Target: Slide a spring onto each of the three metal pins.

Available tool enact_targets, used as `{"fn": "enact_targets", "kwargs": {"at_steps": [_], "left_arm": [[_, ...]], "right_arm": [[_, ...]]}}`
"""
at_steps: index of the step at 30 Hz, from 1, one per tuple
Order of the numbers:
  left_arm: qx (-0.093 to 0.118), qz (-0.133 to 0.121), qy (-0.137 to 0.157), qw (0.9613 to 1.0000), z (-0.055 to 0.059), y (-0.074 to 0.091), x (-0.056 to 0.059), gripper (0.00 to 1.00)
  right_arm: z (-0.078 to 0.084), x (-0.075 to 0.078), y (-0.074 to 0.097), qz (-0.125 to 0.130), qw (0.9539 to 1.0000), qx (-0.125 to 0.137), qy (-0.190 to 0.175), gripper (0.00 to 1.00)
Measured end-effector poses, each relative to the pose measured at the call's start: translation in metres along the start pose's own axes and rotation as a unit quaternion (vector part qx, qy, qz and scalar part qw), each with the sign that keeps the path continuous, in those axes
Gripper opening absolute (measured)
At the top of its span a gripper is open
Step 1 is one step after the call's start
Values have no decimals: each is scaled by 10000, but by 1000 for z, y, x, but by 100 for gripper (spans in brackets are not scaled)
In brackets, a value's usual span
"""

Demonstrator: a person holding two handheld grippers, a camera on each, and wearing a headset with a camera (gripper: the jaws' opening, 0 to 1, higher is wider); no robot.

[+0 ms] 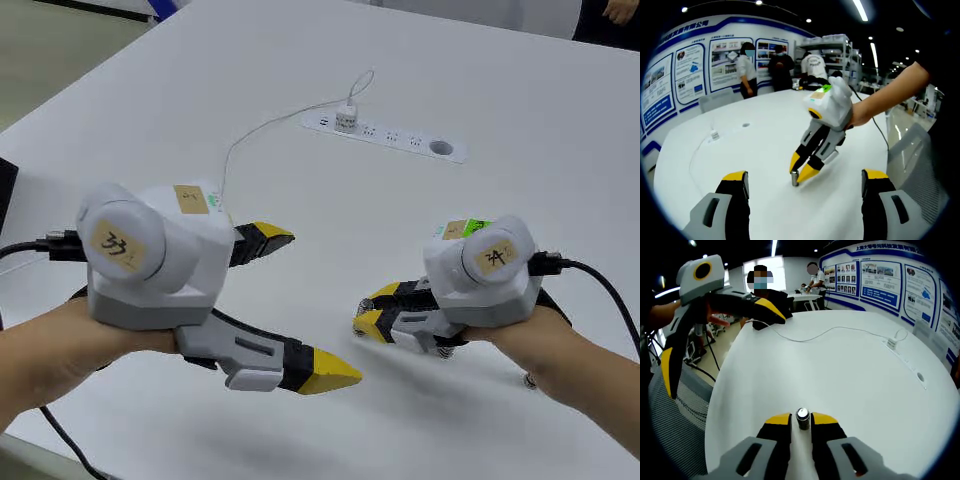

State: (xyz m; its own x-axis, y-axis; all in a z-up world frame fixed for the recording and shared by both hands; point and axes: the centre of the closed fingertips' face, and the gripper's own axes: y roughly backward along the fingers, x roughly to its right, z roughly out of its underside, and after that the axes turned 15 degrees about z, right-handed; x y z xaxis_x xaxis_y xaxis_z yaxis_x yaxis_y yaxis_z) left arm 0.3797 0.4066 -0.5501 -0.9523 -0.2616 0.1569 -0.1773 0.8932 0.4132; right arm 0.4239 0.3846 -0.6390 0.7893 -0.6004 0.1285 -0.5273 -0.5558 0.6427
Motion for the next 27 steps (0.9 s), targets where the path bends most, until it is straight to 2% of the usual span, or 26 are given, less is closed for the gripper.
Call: {"fn": "enact_targets", "kwargs": {"at_steps": [4, 13, 19, 22, 27], "left_arm": [[145, -32, 41, 9999, -7, 2, -1, 96], [214, -46, 20, 9998, -13, 2, 1, 95], [311, -130, 7, 9994, -22, 7, -2, 95], [296, -162, -8, 9994, -23, 8, -2, 95], [309, -195, -85, 9993, -29, 8, 4, 94]], "right_arm": [[-3, 2, 4, 29, 10000, 37, 6, 18], [-15, 12, 20, 151, 9995, 235, -164, 22], [-25, 24, 42, 295, 9980, 481, -280, 25], [-28, 31, 54, 383, 9968, 603, -347, 26], [-29, 44, 73, 614, 9945, 758, -393, 29]]}}
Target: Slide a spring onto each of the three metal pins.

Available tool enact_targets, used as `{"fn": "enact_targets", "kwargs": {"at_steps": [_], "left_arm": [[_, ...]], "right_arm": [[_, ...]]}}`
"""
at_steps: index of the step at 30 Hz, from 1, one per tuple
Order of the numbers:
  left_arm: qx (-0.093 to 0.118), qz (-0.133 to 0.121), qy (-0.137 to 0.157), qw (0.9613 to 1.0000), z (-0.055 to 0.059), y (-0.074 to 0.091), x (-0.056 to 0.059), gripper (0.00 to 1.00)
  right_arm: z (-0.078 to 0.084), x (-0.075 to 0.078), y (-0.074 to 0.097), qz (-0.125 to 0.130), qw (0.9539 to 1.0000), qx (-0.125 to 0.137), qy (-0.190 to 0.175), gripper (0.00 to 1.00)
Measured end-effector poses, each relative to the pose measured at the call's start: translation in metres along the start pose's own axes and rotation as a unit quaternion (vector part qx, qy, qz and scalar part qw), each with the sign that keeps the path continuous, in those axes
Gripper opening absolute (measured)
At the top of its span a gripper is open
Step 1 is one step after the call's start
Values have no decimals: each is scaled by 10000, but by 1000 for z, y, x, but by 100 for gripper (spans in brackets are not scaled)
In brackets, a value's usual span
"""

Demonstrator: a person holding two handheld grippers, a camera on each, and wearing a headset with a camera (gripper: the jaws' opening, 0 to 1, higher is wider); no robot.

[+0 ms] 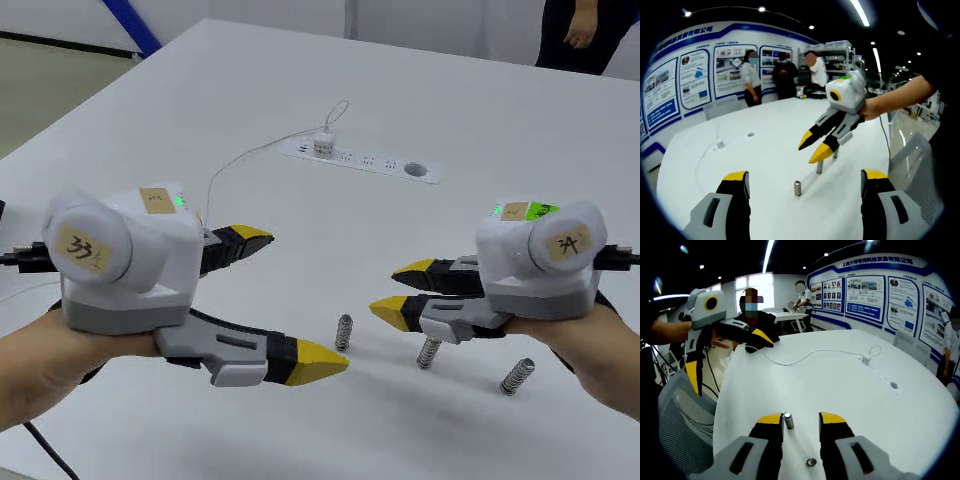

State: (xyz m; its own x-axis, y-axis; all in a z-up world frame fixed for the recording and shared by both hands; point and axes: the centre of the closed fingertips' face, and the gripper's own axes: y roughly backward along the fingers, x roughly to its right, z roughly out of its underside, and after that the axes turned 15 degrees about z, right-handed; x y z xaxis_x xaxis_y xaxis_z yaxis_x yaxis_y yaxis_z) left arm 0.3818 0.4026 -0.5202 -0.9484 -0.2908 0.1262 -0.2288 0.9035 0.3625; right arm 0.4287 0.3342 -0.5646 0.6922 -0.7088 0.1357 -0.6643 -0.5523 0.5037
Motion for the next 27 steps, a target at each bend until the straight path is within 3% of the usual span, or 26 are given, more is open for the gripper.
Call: {"fn": "enact_targets", "kwargs": {"at_steps": [13, 27], "left_arm": [[-114, -73, -134, 9998, -7, 1, 6, 98], [-138, -86, -118, 9998, -6, -4, 6, 100]], "right_arm": [[1, 31, 54, 485, 9979, 385, -213, 40], [30, 68, 121, 1006, 9934, 366, -408, 50]]}}
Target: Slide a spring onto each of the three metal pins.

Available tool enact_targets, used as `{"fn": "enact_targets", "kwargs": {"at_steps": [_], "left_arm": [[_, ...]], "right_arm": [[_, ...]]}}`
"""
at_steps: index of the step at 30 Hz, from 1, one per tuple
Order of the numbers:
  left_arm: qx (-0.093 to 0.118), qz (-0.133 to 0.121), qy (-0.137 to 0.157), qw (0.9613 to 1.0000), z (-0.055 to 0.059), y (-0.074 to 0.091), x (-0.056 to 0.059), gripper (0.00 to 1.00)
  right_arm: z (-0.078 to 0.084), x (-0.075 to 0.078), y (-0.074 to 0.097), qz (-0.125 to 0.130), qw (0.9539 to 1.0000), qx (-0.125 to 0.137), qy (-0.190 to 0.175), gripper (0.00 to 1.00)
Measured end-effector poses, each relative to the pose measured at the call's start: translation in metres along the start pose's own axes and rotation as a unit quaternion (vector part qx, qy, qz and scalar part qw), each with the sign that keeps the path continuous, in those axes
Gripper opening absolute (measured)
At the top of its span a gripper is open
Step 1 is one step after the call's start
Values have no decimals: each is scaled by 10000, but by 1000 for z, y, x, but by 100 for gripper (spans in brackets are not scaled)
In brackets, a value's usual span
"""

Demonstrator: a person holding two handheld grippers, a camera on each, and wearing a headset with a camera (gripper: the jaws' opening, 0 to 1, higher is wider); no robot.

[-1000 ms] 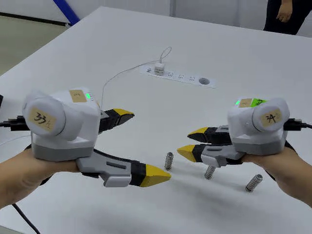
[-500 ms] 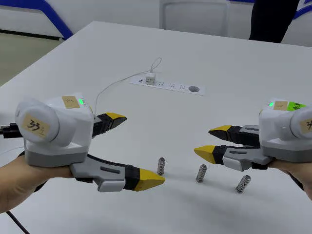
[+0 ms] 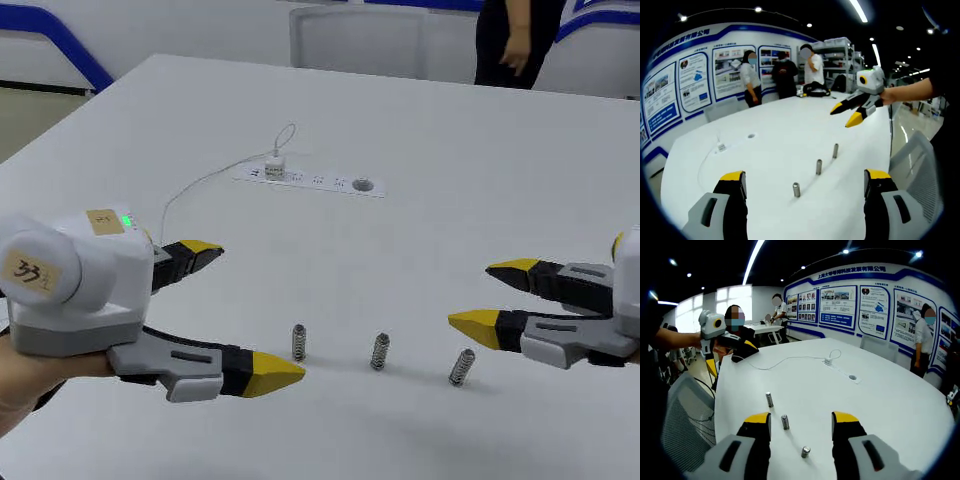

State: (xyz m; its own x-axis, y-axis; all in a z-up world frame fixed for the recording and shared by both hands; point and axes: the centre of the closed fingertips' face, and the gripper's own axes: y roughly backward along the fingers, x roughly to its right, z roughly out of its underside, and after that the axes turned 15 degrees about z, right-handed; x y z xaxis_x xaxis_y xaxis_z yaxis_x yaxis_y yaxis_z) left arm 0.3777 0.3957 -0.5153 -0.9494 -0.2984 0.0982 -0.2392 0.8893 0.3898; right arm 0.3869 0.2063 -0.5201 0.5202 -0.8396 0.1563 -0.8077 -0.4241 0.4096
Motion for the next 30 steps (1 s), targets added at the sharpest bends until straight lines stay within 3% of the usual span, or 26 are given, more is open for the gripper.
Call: {"fn": "enact_targets", "kwargs": {"at_steps": [10, 18, 30], "left_arm": [[-29, -143, 9, 9999, 1, 7, -10, 100], [-107, -178, 41, 9998, 7, 10, -8, 100], [-90, -215, 14, 9997, 5, 12, -8, 100]], "right_arm": [[13, 8, 24, 21, 9999, -109, -37, 60], [21, 11, 28, 51, 9996, -276, -76, 69], [24, 16, 34, 161, 9993, -347, -15, 78]]}}
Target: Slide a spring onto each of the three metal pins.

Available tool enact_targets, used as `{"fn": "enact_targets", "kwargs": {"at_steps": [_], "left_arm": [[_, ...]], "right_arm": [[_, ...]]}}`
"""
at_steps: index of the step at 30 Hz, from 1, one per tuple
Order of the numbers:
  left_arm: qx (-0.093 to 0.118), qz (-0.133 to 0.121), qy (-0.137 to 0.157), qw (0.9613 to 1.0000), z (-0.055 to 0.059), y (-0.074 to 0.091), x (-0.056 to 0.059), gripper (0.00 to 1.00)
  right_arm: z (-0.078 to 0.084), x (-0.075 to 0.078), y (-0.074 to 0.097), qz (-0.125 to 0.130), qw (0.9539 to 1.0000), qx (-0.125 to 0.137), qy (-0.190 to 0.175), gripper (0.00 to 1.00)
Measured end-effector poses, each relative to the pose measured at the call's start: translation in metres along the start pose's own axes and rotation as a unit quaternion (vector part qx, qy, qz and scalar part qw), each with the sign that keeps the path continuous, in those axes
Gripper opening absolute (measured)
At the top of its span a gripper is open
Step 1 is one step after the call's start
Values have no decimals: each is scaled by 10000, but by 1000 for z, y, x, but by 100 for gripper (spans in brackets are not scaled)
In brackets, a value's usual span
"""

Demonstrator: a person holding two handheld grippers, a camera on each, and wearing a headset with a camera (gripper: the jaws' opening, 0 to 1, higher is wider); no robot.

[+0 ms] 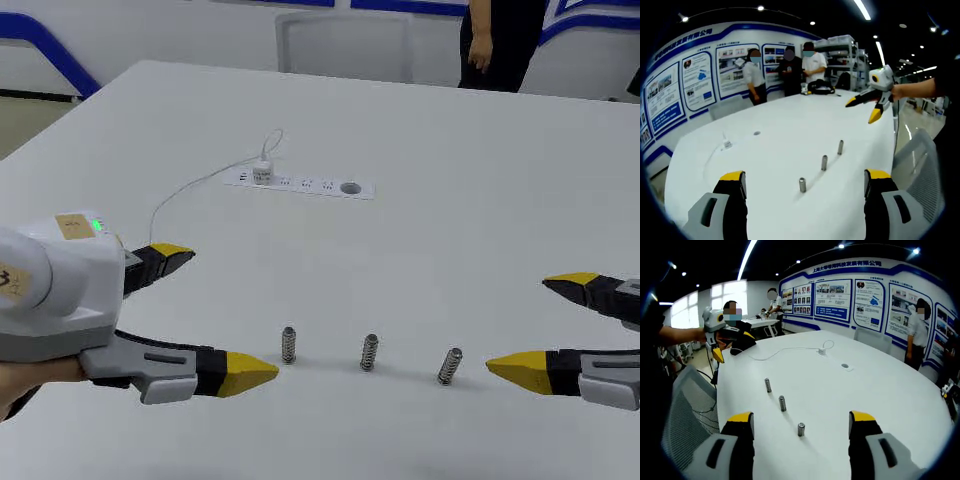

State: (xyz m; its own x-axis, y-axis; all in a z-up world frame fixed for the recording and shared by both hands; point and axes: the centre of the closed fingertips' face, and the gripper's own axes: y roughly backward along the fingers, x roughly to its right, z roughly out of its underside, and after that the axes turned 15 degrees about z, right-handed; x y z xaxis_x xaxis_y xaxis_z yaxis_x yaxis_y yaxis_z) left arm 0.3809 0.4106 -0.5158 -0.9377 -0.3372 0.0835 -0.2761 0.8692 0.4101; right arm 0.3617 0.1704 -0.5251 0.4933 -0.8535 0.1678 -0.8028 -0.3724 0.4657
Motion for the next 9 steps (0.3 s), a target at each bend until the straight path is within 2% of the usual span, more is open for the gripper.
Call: {"fn": "enact_targets", "kwargs": {"at_steps": [5, 9], "left_arm": [[85, -7, -11, 10000, -5, 1, 1, 100], [45, -9, -25, 10000, -4, 1, 0, 100]], "right_arm": [[3, 0, 1, 34, 10000, -52, 4, 80], [2, 2, 2, 88, 10000, -30, -22, 83]]}}
